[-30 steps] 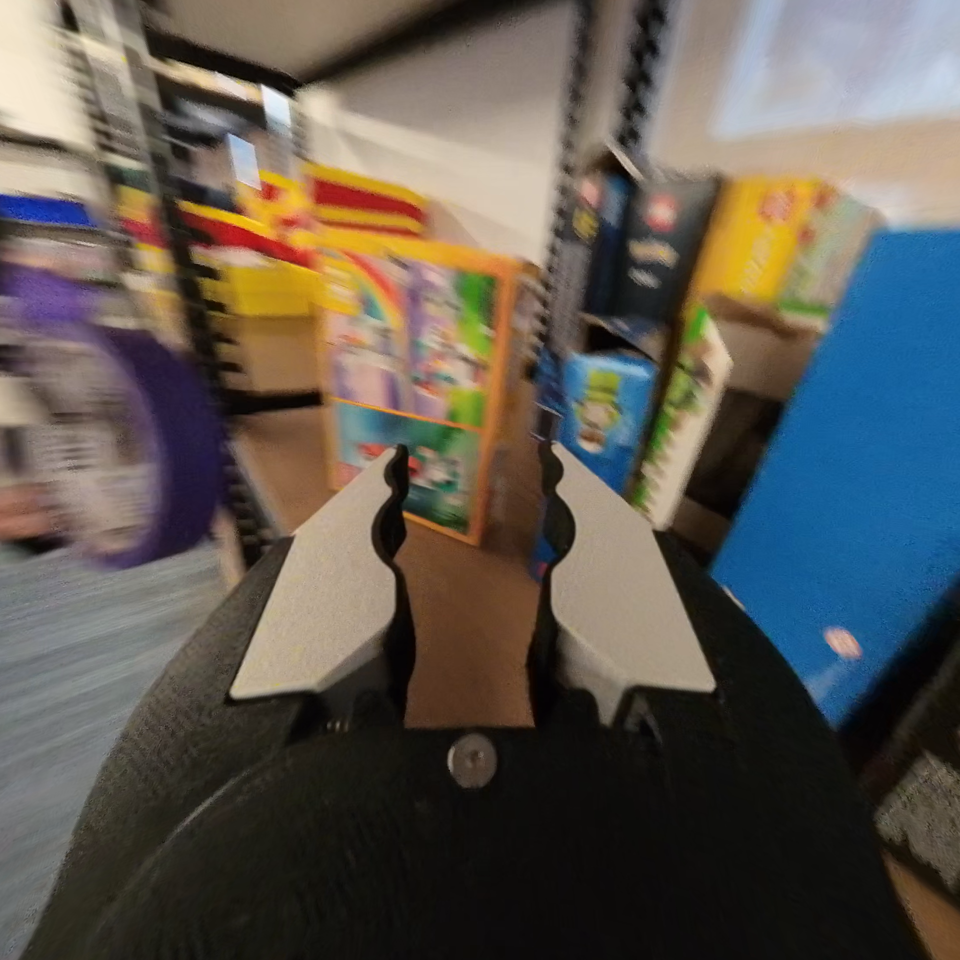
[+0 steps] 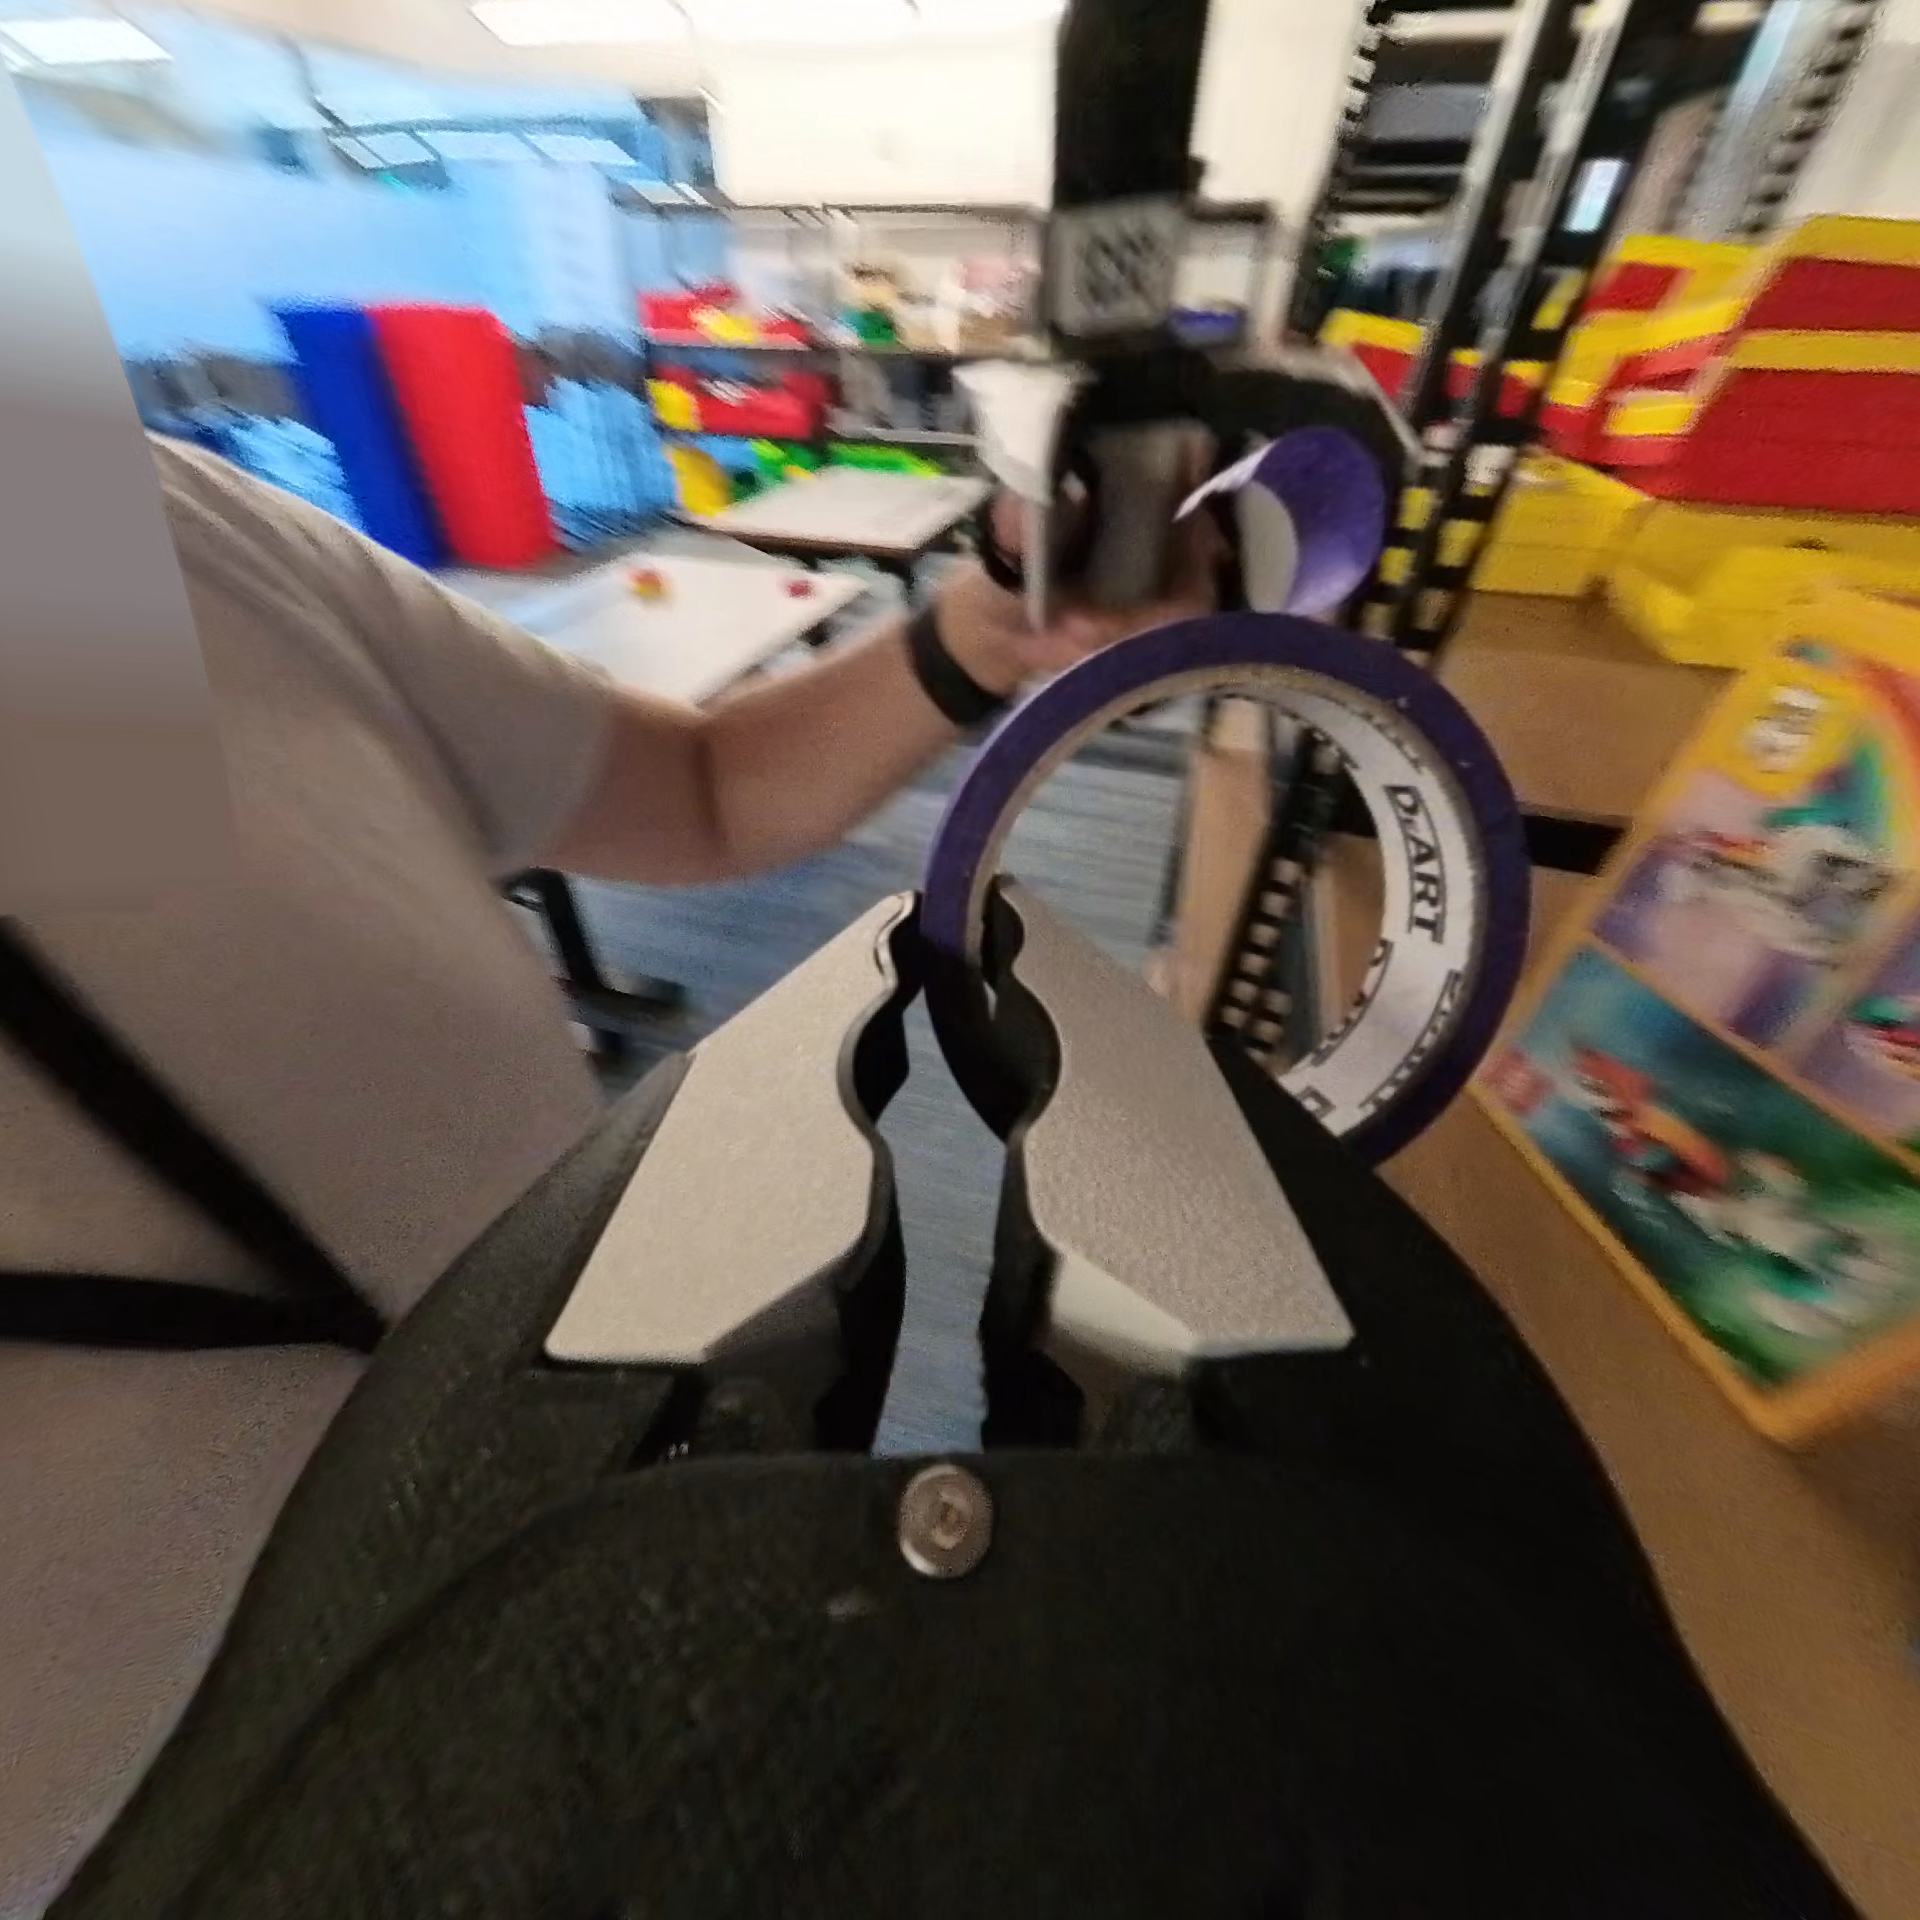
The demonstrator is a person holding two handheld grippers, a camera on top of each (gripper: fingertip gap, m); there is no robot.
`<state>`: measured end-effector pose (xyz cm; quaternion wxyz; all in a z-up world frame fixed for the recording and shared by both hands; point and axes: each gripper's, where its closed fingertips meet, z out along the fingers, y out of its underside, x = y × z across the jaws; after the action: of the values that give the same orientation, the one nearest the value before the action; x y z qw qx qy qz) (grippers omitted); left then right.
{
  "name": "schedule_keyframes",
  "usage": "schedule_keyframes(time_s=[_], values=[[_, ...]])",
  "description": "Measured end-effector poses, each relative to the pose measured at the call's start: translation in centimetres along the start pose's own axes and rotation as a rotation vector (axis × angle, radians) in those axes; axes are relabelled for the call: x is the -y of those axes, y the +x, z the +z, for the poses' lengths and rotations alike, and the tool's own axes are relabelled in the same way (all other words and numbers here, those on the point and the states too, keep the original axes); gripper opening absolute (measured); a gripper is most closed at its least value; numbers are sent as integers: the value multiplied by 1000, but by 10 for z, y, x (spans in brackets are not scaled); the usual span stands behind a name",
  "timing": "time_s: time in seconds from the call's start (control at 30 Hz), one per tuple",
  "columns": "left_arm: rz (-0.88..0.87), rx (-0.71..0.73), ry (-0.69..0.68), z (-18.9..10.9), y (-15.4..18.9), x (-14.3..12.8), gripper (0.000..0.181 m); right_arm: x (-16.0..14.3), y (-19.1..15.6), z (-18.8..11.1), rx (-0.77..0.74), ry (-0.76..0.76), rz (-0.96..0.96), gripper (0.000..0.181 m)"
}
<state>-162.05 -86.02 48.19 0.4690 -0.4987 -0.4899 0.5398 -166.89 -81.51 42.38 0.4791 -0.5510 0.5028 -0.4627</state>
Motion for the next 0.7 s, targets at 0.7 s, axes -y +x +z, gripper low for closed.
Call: schedule_keyframes(time_s=[0.7], values=[[730,490,-497,34,-25,-9,0,-16,17,11,-74,-110,86,8]])
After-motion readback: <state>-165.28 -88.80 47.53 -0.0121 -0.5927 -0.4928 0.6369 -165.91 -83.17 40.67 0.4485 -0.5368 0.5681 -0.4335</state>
